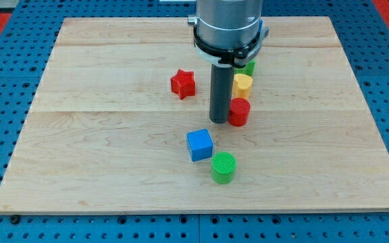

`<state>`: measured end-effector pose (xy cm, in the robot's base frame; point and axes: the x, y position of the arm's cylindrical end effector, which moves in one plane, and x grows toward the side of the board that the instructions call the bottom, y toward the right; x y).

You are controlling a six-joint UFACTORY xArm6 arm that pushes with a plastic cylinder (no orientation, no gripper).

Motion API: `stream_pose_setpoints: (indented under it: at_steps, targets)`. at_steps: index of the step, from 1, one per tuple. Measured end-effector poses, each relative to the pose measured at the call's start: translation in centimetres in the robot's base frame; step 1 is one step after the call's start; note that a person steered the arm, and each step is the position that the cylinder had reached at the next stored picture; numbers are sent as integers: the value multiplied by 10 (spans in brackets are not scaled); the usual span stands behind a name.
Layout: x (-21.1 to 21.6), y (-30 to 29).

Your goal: Push the blue cube to the top left of the green circle

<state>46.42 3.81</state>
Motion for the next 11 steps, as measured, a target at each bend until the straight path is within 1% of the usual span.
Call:
stream_pose_setpoints:
  at_steps: [1,2,3,4,5,6,7,8,9,10,11]
  targets:
    - [9,18]
    - [9,29]
    - [27,-30]
    - [28,-116]
    - [47,-153]
    - [73,-132]
    - [41,-93]
    - [31,-57]
    - [63,-77]
    - [101,-74]
    - [93,-58]
